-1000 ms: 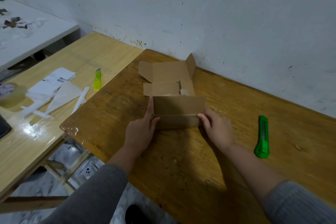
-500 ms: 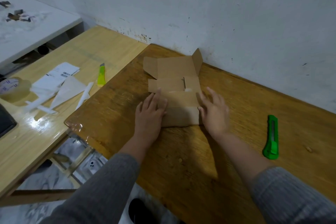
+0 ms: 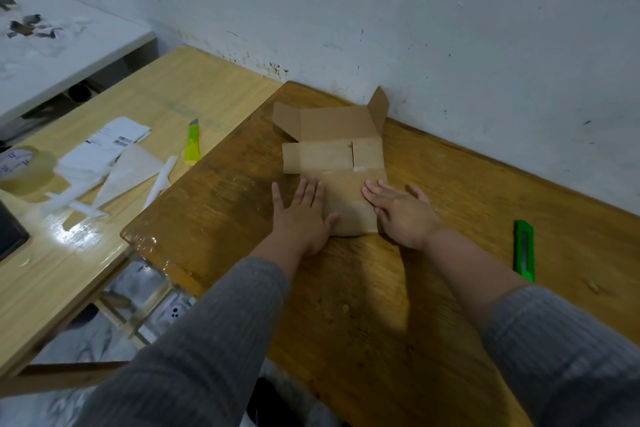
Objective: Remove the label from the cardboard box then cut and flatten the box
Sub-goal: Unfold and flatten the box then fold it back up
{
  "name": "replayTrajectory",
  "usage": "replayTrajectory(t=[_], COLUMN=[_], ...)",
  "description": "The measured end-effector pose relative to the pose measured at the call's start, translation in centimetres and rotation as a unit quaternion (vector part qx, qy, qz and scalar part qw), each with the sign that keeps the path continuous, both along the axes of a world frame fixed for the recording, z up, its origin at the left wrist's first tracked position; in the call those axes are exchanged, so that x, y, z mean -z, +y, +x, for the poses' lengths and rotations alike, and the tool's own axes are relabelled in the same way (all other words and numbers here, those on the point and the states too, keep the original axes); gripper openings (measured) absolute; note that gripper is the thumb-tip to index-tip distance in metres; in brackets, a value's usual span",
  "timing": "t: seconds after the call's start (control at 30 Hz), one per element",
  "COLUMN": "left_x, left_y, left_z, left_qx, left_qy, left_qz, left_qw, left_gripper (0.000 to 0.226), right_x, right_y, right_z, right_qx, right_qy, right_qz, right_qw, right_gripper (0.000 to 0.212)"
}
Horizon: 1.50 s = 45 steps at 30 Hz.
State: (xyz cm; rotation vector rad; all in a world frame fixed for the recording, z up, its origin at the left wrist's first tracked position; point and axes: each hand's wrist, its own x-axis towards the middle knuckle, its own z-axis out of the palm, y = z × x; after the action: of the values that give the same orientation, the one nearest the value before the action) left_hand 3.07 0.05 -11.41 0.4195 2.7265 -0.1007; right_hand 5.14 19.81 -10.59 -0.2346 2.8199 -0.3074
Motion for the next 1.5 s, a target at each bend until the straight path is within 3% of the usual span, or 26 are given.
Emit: replayTrajectory(t=[0.23,0.37,0.47,0.57,0.63,0.73,0.83,0.97,1.07,1.17,1.33,1.5], left_x=[-0.6,-0.1,0.3,-0.2,-0.7,-1.1,-0.9,-0.5,0.0,0.0,-0.1,0.0], left_y=[-1.3,-3.0,-4.7,-5.7,-6.1,-6.4,-6.7,-7.0,-7.2,-7.4,-6.0,-4.1], left_z=[2.0,2.5,2.7,2.0,1.6,1.4,1.5,1.5,1.5,1.3,2.4,3.5], left_qx=[-0.027,0.019,0.065,0.107,0.129,0.155,0.169,0.179,0.196,0.207,0.159,0.067], left_qy=[-0.009,0.001,-0.012,-0.028,-0.043,-0.048,-0.034,-0.013,0.007,0.013,0.013,-0.020], left_qz=[0.012,0.001,-0.003,-0.027,-0.039,-0.044,-0.039,-0.032,-0.019,-0.011,0.011,0.048], left_qw=[1.000,1.000,0.998,0.994,0.990,0.986,0.984,0.983,0.980,0.978,0.987,0.996], left_gripper=[0.073,0.074,0.071,0.069,0.066,0.063,0.062,0.062,0.062,0.060,0.065,0.112], right_x=[-0.5,-0.2,-0.4,-1.3,-1.8,-1.4,-0.8,-0.8,-0.7,-1.2,-1.9,-2.2], right_y=[-1.9,-3.6,-4.6,-5.0,-4.7,-4.1,-4.0,-3.8,-3.1,-2.0,-1.2,-0.2], right_z=[3.3,5.4,6.3,6.1,5.3,3.3,1.2,-0.4,-0.7,-0.8,-1.9,-3.2], right_qx=[0.004,0.006,0.123,0.327,0.450,0.575,0.611,0.610,0.578,0.533,0.525,0.556], right_qy=[0.057,0.084,0.062,0.156,0.192,0.120,0.113,0.153,0.182,0.175,0.153,0.138], right_qz=[-0.027,-0.037,-0.166,-0.262,-0.281,-0.388,-0.449,-0.417,-0.436,-0.465,-0.414,-0.433], right_qw=[0.998,0.996,0.976,0.895,0.825,0.710,0.642,0.656,0.666,0.685,0.728,0.696], right_gripper=[0.047,0.043,0.024,0.017,0.030,0.062,0.068,0.055,0.057,0.065,0.056,0.055])
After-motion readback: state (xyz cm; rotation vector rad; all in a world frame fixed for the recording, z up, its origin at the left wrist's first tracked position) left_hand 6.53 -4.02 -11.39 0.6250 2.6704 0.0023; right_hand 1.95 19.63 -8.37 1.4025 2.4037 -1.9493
